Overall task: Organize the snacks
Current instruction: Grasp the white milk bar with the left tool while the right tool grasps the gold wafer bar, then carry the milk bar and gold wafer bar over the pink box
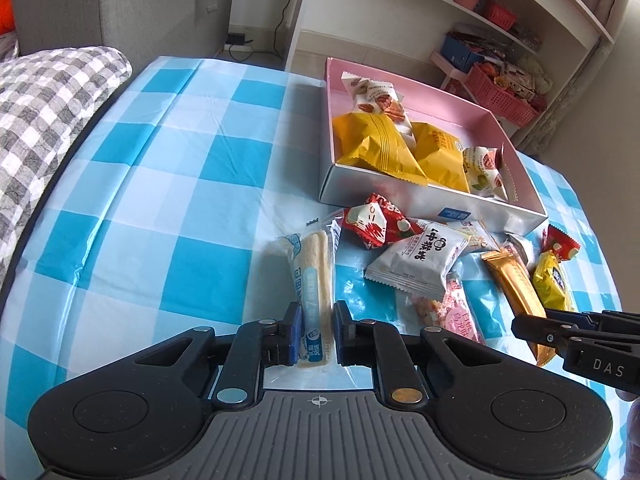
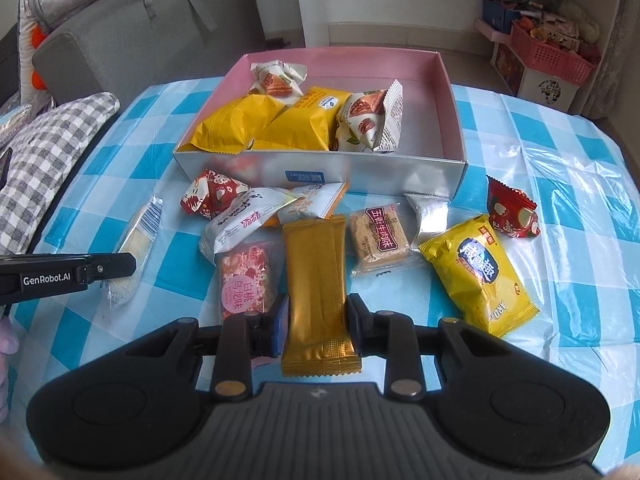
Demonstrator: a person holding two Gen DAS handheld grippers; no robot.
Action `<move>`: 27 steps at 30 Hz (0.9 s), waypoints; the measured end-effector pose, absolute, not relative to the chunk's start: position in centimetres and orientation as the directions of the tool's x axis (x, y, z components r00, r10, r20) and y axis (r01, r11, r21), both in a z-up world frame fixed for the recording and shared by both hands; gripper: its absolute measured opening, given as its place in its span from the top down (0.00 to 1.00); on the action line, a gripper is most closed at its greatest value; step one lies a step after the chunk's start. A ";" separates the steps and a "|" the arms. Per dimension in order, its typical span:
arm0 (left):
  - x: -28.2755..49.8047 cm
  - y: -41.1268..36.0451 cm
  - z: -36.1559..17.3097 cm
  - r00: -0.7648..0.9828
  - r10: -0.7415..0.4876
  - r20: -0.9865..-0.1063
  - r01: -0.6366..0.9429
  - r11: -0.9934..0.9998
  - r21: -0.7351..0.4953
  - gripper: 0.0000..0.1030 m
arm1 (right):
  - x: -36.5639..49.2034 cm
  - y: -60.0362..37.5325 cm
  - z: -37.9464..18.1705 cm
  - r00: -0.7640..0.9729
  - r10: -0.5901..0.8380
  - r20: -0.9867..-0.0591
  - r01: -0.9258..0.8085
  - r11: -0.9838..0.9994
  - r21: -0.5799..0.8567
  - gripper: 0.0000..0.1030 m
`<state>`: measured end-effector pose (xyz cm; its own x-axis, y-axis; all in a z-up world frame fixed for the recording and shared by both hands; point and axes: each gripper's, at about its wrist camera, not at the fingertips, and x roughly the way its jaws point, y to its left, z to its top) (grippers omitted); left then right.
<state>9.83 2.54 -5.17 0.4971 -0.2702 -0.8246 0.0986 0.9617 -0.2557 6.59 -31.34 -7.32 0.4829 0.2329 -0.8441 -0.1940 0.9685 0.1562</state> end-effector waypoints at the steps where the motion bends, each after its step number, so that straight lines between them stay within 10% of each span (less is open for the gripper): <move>1: 9.8 2.6 -5.0 0.499 -0.276 -0.821 0.098 0.960 -0.263 0.88 | 6.5 -31.5 -7.2 0.486 0.236 -0.842 -0.190 0.968 0.162 0.73; 16: 9.2 3.3 -3.8 0.516 -0.347 -0.783 0.119 0.934 -0.336 1.00 | 6.1 -33.4 -4.6 0.556 0.299 -0.775 -0.153 0.954 0.258 0.73; 19: 9.5 3.1 -4.2 0.511 -0.342 -0.788 0.121 0.937 -0.328 0.91 | 6.3 -33.4 -4.8 0.551 0.297 -0.780 -0.153 0.955 0.256 0.73; 24: 10.7 1.6 -5.7 0.511 -0.327 -0.795 0.084 0.939 -0.332 0.45 | 6.7 -33.1 -5.1 0.544 0.300 -0.783 -0.145 0.953 0.264 0.73; 27: 11.3 0.1 -6.8 0.499 -0.264 -0.825 0.073 0.962 -0.264 0.46 | 6.8 -32.8 -5.2 0.540 0.304 -0.785 -0.148 0.952 0.267 0.73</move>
<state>11.28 0.09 -6.78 0.4988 -0.2643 -0.8254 0.0732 0.9618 -0.2637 6.83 -32.81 -5.19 0.5398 0.3043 -0.7849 -0.1480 0.9522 0.2674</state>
